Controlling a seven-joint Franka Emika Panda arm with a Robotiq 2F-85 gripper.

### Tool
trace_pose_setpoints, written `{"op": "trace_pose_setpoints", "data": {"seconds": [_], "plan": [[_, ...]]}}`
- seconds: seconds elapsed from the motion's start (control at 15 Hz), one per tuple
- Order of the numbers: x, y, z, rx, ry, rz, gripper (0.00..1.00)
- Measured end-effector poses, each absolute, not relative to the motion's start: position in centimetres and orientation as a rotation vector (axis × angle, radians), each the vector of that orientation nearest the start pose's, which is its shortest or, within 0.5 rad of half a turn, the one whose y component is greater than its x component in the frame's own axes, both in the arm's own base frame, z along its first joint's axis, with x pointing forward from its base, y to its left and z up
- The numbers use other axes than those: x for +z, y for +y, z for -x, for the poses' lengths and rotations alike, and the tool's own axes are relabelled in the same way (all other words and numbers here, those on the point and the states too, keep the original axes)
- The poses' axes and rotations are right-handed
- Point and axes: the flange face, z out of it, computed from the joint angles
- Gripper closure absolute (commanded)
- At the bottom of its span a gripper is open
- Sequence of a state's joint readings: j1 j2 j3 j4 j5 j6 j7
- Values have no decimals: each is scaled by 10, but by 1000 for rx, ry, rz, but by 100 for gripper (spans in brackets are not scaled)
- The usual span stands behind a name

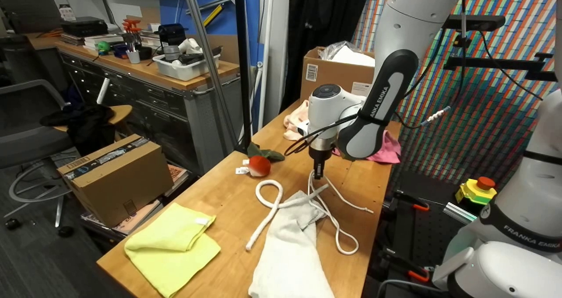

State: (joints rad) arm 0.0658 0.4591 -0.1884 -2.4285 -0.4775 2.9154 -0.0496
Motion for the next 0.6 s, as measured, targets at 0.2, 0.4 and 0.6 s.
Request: {"op": "trace_pose_setpoints", "data": {"seconds": [0.2,0.4,0.6], "plan": [[138,-46,-480,-46,-646,3276,93],[157,-55,-487,-104,-602,3294,92],[180,-67,-494,-191,-532,3310,93]]}}
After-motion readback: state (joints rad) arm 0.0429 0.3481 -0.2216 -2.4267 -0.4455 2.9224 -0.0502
